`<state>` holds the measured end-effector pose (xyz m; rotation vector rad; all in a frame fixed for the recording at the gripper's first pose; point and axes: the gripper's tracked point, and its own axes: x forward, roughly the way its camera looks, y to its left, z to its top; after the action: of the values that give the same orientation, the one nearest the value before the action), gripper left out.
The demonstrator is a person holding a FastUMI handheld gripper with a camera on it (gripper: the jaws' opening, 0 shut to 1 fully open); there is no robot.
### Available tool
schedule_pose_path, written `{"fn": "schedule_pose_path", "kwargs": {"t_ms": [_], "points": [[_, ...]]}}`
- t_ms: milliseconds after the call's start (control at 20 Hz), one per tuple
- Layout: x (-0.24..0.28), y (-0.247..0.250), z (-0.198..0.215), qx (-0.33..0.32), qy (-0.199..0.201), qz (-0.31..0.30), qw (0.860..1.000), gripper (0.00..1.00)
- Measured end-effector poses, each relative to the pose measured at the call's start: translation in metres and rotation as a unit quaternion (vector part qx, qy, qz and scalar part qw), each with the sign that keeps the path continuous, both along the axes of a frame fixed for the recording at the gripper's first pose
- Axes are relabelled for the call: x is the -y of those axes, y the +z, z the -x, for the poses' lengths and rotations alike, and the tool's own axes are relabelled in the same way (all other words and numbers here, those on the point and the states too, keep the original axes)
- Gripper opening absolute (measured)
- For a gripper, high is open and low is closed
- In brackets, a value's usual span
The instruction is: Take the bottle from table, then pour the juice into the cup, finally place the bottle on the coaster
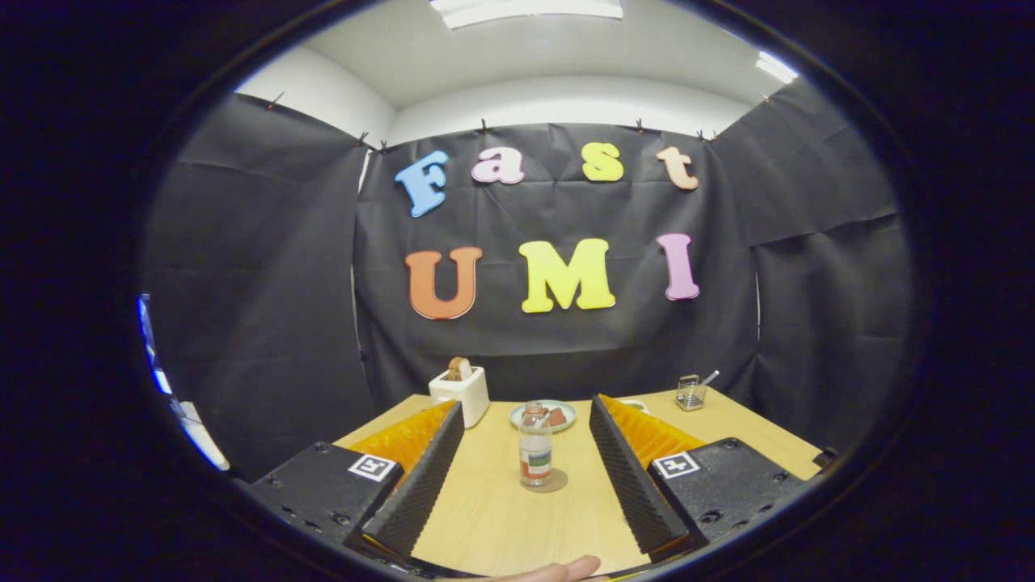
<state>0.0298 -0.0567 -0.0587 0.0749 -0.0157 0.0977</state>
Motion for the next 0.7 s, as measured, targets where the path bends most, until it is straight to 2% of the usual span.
{"fn": "schedule_pose_path", "kwargs": {"t_ms": [350,700], "points": [[0.02,-0.012,0.048,-0.012,-0.031,0.008,0.999,1.0],[0.014,0.014,0.075,-0.004,-0.037,0.005,0.999,1.0]]}}
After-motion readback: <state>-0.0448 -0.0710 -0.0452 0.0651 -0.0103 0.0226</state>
